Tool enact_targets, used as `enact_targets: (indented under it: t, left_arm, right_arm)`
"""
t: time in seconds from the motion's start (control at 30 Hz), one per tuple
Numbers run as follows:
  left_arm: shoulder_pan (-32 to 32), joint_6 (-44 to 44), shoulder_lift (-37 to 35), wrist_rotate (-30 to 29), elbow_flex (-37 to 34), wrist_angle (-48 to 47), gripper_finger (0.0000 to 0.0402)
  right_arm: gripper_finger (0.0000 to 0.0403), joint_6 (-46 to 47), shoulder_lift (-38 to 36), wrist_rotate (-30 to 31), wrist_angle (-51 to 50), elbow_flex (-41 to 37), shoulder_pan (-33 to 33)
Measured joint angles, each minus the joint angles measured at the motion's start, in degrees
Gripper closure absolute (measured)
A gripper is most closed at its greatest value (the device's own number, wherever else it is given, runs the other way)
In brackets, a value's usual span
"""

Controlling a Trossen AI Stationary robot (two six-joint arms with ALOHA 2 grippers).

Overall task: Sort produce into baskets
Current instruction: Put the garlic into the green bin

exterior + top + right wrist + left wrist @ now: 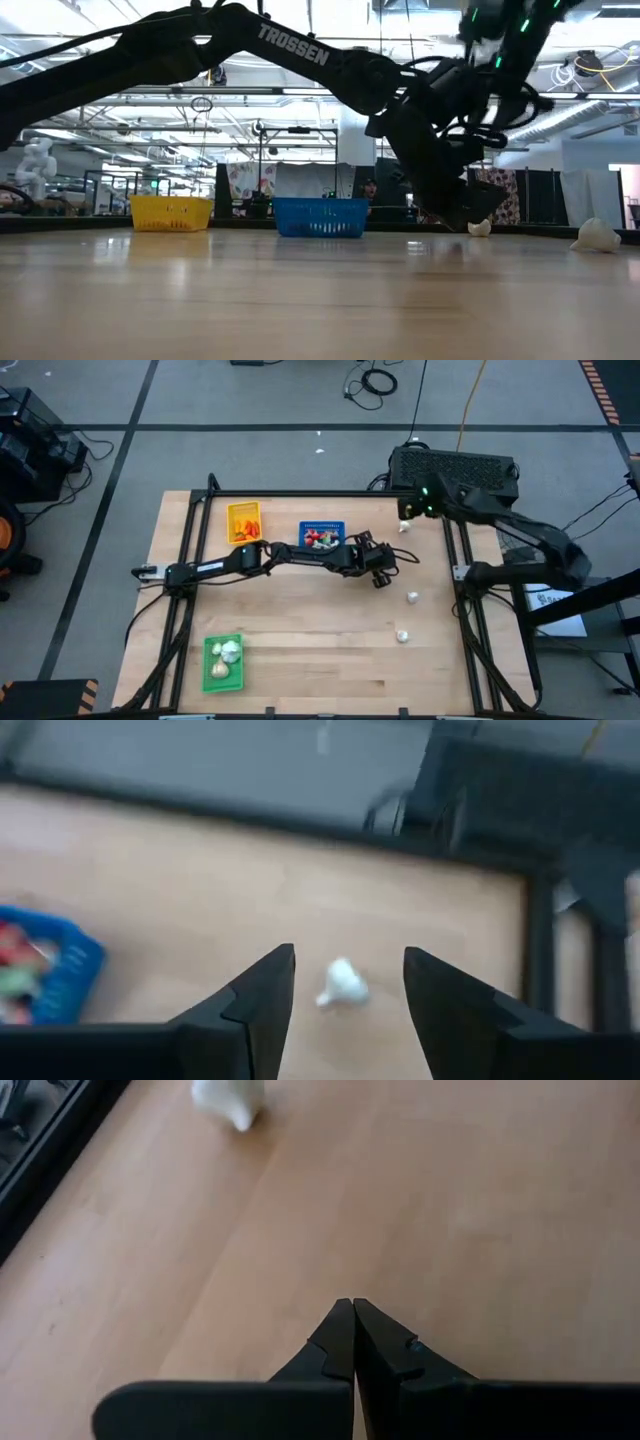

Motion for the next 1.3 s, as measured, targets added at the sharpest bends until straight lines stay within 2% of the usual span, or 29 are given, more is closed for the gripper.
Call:
enact_targets:
  t: [0.1, 0.13, 0.3, 0.5, 0.57, 0.67, 0.8, 0.97, 1.17, 1.3]
  left_arm:
    - [-0.3, 0.0, 0.0, 0.0, 0.0, 0.1, 0.04]
    - [-0.4, 0.0, 0.0, 0.0, 0.0, 0.0, 0.04]
    - [-0.5, 0.1, 0.0, 0.0, 0.0, -0.1, 0.04]
    - [-0.3, 1.2, 0.0, 0.5, 0.0, 0.0, 0.04]
    - [-0.1, 1.2, 0.0, 2.1, 0.0, 0.2, 0.04]
    - [0.1, 1.2, 0.0, 4.3, 0.0, 1.2, 0.04]
    - [-0.1, 1.1, 0.0, 4.4, 0.0, 2.7, 0.0393]
    - [0.0, 1.0, 0.0, 4.8, 0.0, 2.6, 0.0352]
    - [-0.1, 3.6, 0.0, 14.1, 0.0, 3.7, 0.0277]
    - [-0.9, 7.3, 0.0, 14.8, 0.0, 3.7, 0.0222]
  right_arm:
    - [0.0223, -6.1, 6.3, -11.0, 3.9, -1.9, -8.6]
    - [0.0223, -7.9, 8.6, -12.5, 5.6, -2.2, -10.3]
    - [0.0223, -11.2, 19.6, -13.8, 11.7, -2.6, -15.0]
    - [0.0239, -12.0, 29.8, -14.9, 11.4, -2.6, -18.7]
    - [0.0247, -12.2, 32.1, -15.0, 11.6, -2.6, -19.0]
    - [0.0254, -14.1, 34.8, -18.7, 11.5, -2.6, -18.7]
    - [0.0257, -14.7, 36.0, -19.5, 11.3, -2.6, -17.6]
    - [0.0257, -13.9, 36.0, -22.2, 7.5, -2.6, -14.7]
    - [0.0257, -14.8, 34.6, -20.8, 3.5, -2.7, -11.3]
    - [0.0257, -14.7, 31.3, -20.5, 3.2, -2.7, -10.5]
